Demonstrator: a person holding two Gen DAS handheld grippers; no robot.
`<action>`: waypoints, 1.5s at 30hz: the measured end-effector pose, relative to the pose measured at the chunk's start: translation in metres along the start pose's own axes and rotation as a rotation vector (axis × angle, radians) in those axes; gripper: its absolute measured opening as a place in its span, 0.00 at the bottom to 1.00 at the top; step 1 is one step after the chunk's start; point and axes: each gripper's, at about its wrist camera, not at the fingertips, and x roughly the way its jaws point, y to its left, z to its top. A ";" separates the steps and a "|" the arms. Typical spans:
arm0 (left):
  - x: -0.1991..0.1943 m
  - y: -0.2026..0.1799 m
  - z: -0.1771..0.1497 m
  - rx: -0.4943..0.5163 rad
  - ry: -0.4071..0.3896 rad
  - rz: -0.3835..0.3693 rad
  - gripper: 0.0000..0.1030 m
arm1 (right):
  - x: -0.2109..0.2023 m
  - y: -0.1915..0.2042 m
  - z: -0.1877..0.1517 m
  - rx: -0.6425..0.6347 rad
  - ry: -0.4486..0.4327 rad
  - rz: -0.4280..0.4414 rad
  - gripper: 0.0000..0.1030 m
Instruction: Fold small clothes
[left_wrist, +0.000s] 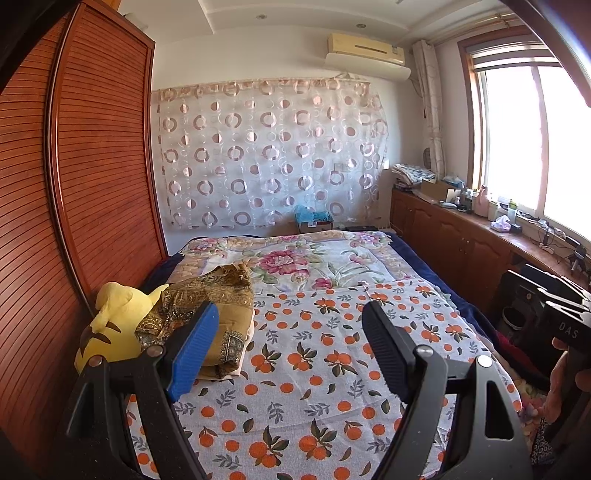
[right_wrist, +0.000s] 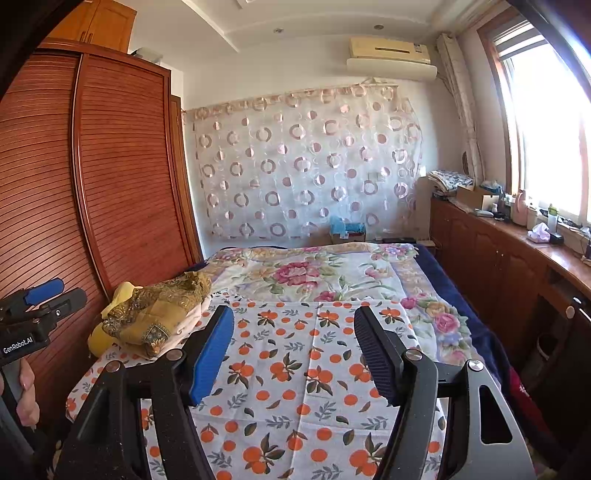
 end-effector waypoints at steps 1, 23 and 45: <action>-0.001 0.001 0.000 -0.002 0.000 0.003 0.78 | 0.000 0.000 0.001 0.000 0.000 0.000 0.68; -0.002 0.004 0.001 -0.017 -0.010 0.015 0.78 | -0.003 -0.006 0.000 -0.002 -0.005 -0.003 0.68; -0.002 0.004 0.000 -0.014 -0.011 0.015 0.78 | -0.004 -0.008 0.001 -0.003 -0.009 -0.002 0.68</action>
